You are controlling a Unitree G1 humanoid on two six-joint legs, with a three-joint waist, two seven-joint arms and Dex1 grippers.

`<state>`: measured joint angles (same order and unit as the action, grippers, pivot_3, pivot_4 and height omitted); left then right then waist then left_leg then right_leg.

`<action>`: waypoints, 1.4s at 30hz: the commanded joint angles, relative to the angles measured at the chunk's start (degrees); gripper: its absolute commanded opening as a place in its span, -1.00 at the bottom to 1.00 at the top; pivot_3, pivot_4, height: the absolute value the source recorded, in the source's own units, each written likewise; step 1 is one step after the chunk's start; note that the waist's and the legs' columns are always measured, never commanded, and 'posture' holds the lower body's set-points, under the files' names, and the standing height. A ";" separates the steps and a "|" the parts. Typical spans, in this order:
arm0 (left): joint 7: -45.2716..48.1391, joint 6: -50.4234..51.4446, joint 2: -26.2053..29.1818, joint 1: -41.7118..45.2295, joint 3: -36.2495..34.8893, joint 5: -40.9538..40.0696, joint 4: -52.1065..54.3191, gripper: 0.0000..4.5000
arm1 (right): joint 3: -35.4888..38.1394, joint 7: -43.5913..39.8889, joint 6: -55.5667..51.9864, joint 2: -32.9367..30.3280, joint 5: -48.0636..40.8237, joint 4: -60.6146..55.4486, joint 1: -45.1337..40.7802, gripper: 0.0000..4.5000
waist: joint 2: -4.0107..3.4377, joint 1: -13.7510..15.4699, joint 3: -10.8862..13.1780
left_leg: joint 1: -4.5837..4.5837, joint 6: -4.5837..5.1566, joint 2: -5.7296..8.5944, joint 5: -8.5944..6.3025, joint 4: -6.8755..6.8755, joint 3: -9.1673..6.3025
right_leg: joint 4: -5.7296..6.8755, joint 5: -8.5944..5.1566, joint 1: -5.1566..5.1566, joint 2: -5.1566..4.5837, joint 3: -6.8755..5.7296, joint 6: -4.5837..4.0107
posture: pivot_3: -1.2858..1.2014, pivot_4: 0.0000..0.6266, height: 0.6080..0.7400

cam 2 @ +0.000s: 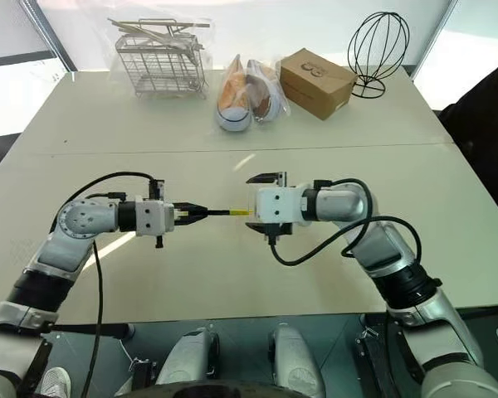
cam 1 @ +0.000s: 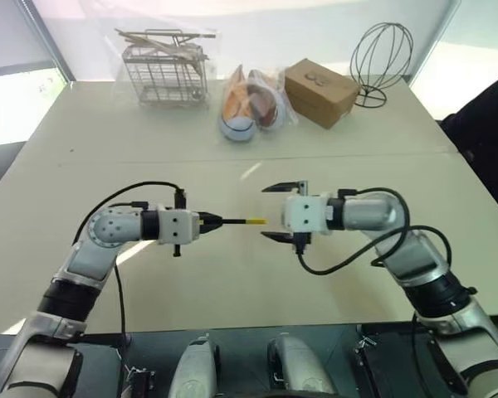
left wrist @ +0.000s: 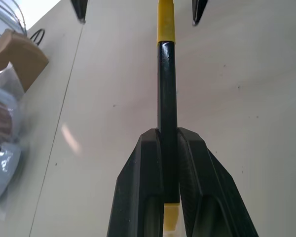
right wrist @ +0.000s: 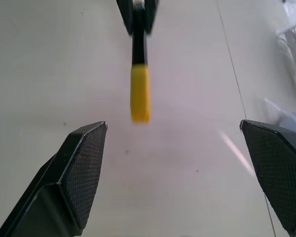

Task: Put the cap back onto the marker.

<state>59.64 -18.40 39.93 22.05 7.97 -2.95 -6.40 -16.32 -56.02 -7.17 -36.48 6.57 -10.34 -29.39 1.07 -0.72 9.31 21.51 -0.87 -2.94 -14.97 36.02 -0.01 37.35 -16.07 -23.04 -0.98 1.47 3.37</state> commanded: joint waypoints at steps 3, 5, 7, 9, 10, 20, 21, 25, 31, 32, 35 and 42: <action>-4.64 14.22 2.32 -4.31 -7.19 -4.19 5.34 -1.00 | 3.96 1.74 -1.59 -2.01 -0.82 -0.78 2.08 0.98 | 0.00 -0.05 0.00 | 0.00 0.00 0.00 0.00 0.00 0.00 | 0.00 0.00 0.00 -0.01 0.00 0.00 | 0.03 -0.52 1.00; -5.67 17.25 2.91 -5.67 -8.19 -4.16 6.40 -1.00 | 4.28 2.17 -1.94 -2.05 -0.79 -1.04 2.61 0.98 | 0.00 -0.22 0.00 | -0.02 0.01 -0.01 0.00 -0.02 0.00 | 0.00 0.00 -0.01 0.01 0.00 0.00 | 0.03 -0.52 1.00; -9.19 26.07 2.73 -8.31 -10.98 -5.35 8.76 -1.00 | 4.52 3.15 -2.53 -2.01 -0.61 -1.44 3.91 0.98 | 0.00 -0.20 0.00 | -0.02 0.01 -0.02 0.00 -0.04 0.00 | 0.00 0.00 -0.02 0.01 0.00 0.00 | 0.03 -0.52 1.00; -15.03 37.67 1.13 -9.78 -13.81 -6.30 11.23 -1.00 | 4.55 4.90 -3.45 -1.36 -0.17 -1.69 5.22 0.98 | 0.00 -0.14 0.00 | -0.01 0.01 -0.03 0.00 -0.04 0.00 | 0.00 0.00 -0.02 0.00 0.00 0.00 | 0.03 -0.52 1.00; -18.21 43.29 -0.12 -9.55 -14.84 -6.58 12.17 -1.00 | 4.31 5.47 -3.59 -1.13 0.06 -1.79 5.68 0.98 | 0.00 -0.12 0.00 | -0.02 0.01 -0.03 0.00 -0.03 0.00 | 0.01 0.00 -0.01 0.00 0.00 0.00 | 0.03 -0.52 1.00; -36.45 63.08 -11.54 -3.82 -21.58 -9.72 16.57 -1.00 | 3.02 8.08 -4.44 0.44 1.09 -1.83 6.06 0.98 | 0.07 -0.24 -0.01 | -0.15 0.00 0.02 0.00 0.07 -0.15 | -0.01 0.01 0.24 -0.03 -0.06 0.01 | 0.03 -0.52 1.00; -37.55 64.16 -12.27 -3.15 -21.67 -9.91 16.38 -1.00 | 2.99 8.13 -4.41 0.50 1.16 -1.74 5.99 0.98 | 0.07 -0.16 0.00 | -0.15 0.00 0.01 0.00 0.05 -0.17 | -0.01 0.01 0.24 -0.03 -0.06 0.01 | 0.03 -0.52 1.00; -40.59 69.58 -14.29 -1.07 -23.09 -11.60 16.02 -0.57 | 2.87 8.27 -4.30 0.45 1.29 -1.54 5.78 1.00 | 0.08 -0.08 0.00 | -0.12 -0.01 0.01 0.00 0.06 -0.24 | -0.02 0.01 0.24 -0.03 -0.07 0.00 | 0.03 -0.52 1.00; -42.52 75.69 -14.68 0.76 -24.46 -13.48 14.98 0.71 | 2.99 8.27 -4.30 0.12 1.26 -1.69 6.00 1.00 | 0.08 -0.11 0.00 | -0.13 -0.01 0.02 0.00 0.07 -0.22 | -0.02 0.01 0.25 -0.04 -0.08 0.01 | 0.03 -0.52 1.00; -42.15 74.46 -14.53 0.80 -24.51 -13.62 15.34 0.94 | 3.02 8.28 -4.30 0.07 1.26 -1.76 6.12 1.00 | 0.08 -0.10 0.00 | -0.13 -0.01 0.02 0.00 0.06 -0.22 | -0.02 0.01 0.25 -0.04 -0.08 0.01 | 0.03 -0.52 1.00; -40.66 71.44 -13.49 0.33 -23.97 -13.83 17.43 0.98 | 3.27 8.39 -4.62 0.09 1.04 -2.05 6.48 1.00 | 0.08 -0.06 0.00 | -0.12 -0.03 0.02 0.01 0.05 -0.23 | -0.03 0.01 0.24 -0.05 -0.07 0.00 | 0.03 -0.52 1.00; -39.03 67.11 -12.19 -5.30 -26.40 -15.58 25.17 0.98 | 6.51 12.08 -11.52 3.56 -2.23 -4.76 9.41 1.00 | 0.08 -0.14 0.00 | -0.12 -0.05 0.03 0.02 0.00 -0.19 | -0.06 0.00 0.25 -0.15 -0.04 -0.01 | 0.03 -0.52 1.00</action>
<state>20.29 51.06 26.46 17.78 -16.52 -18.15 14.91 -12.60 -45.58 -16.24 -34.01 6.18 -11.78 -20.43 1.15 -0.86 9.31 21.39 -0.93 -2.92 -14.95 36.02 -0.20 37.30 -16.06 -22.80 -1.16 1.44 3.36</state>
